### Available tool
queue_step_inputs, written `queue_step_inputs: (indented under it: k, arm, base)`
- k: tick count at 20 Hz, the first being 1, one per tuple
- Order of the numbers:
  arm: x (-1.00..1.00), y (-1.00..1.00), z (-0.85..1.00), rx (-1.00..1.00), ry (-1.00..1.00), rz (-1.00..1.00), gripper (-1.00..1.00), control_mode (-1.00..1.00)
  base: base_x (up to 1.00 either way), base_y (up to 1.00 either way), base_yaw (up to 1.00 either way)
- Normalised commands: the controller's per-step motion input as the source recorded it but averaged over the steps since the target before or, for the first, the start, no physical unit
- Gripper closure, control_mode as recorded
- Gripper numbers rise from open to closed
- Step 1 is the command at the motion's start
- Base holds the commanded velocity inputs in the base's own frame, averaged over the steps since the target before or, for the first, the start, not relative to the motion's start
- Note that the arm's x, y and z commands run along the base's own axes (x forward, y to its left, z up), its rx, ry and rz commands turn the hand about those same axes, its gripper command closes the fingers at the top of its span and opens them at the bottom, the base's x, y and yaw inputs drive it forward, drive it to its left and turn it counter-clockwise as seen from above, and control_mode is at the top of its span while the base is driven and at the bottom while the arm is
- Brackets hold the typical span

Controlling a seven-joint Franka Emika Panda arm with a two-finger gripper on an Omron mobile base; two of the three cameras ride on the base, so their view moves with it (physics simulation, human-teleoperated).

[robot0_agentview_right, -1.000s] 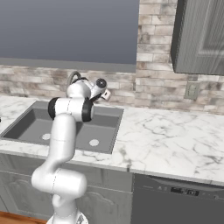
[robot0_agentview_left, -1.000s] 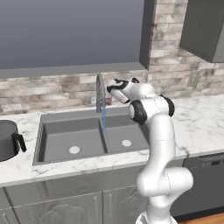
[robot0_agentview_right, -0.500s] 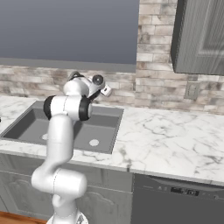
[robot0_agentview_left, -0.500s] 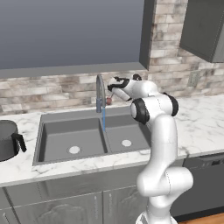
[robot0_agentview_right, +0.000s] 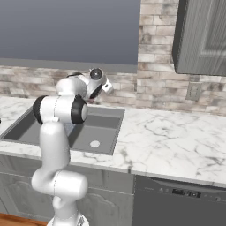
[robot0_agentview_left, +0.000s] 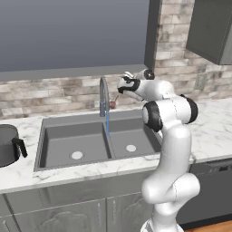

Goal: Turn on the sink faucet and place the jug under the water for a few seconds to fill it up.

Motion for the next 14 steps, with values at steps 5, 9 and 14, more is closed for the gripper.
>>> queue_step_inputs:
  k: [5,9,14]
  arm:
    - [-0.79,-0.22,0.66,0.00,0.04,0.00,-1.00,-1.00]
    - [-0.93,-0.13,0.62,0.00,0.13,0.00,-1.00,-1.00]
    - [-0.91,-0.04,0.50,-0.05,0.22,0.01,-1.00,-1.00]
  base:
    - [0.00,0.00,0.00]
    - [0.00,0.00,0.00]
    - [0.00,0.00,0.00]
